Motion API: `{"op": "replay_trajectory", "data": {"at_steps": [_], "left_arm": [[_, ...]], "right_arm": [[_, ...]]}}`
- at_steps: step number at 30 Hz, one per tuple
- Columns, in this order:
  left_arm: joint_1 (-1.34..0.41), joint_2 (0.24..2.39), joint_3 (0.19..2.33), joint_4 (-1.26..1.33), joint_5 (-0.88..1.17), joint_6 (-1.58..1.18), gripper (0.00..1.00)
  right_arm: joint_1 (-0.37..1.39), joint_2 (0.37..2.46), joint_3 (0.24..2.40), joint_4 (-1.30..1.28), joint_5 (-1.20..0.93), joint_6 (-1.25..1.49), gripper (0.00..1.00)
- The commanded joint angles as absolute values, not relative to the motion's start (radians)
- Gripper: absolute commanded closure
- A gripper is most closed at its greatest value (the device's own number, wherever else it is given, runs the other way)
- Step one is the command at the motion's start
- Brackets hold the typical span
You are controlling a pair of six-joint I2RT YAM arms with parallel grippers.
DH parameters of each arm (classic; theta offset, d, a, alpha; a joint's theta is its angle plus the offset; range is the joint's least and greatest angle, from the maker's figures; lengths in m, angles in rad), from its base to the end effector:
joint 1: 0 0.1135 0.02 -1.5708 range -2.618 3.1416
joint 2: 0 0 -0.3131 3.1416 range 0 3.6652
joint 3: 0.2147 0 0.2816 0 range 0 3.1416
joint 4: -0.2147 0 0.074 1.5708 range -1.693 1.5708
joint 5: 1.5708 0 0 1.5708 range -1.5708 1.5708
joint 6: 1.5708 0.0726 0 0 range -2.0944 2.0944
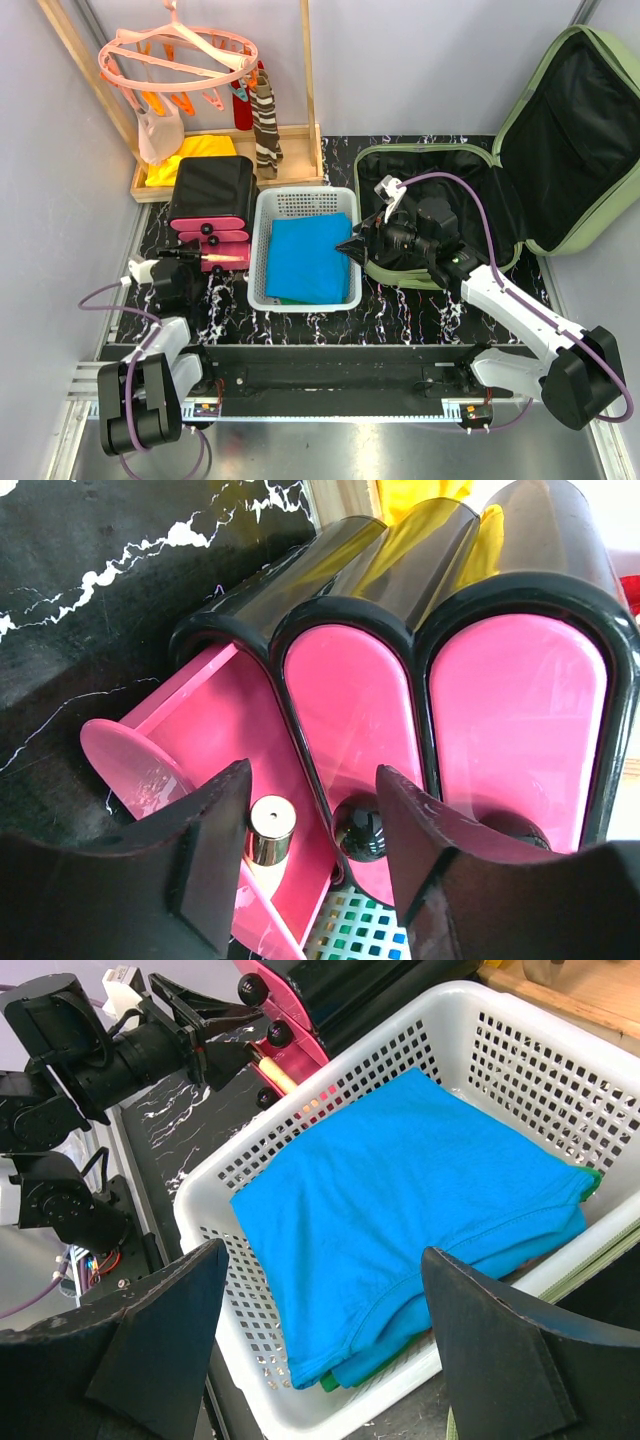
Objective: Open, take out, and arrange the luggage
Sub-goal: Place the object in the container, then close the drawer
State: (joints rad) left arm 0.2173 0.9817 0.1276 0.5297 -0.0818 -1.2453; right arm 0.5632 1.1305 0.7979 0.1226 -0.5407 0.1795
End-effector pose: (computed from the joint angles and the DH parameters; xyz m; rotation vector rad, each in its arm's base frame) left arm 0.2045 0.0512 0.1591 -1.3393 1.4071 -0.6170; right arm 0.2333 0.1915 0.3352 -0.7477 1.7086 1.0044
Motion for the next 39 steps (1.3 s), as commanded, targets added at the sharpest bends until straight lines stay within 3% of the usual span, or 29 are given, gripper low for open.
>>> {"op": "replay_trajectory", "data": {"at_steps": [1,5,10,13,20,31,39], "left_arm": [[0.222,0.94,0.179,0.542,-0.097,-1.201,0.42],[0.222,0.861,0.222,0.456,-0.152,-1.134,0.38],[0.225,0.772,0.265,0.308,-0.255,-1.017,0.18],[0.25,0.753,0.276,0.256,-0.256,-0.989,0.12],[0.256,0.776,0.226,0.203,-0.132,-1.009,0.13],[0.255,0.836,0.156,0.342,-0.022,-1.074,0.13],[0.255,0.957,0.123,0.583,0.058,-1.072,0.33]], "right_arm": [[0.568,1.127,0.802,0.155,-0.543,0.163,0.12],[0.569,1.126,0.805,0.15,-0.546,0.158,0.12],[0.568,1.127,0.811,0.137,-0.535,0.141,0.12],[0.568,1.126,0.813,0.133,-0.534,0.133,0.12],[0.568,1.12,0.815,0.127,-0.525,0.129,0.12],[0.568,1.103,0.802,0.124,-0.526,0.126,0.12],[0.569,1.091,0.788,0.117,-0.509,0.121,0.12]]}}
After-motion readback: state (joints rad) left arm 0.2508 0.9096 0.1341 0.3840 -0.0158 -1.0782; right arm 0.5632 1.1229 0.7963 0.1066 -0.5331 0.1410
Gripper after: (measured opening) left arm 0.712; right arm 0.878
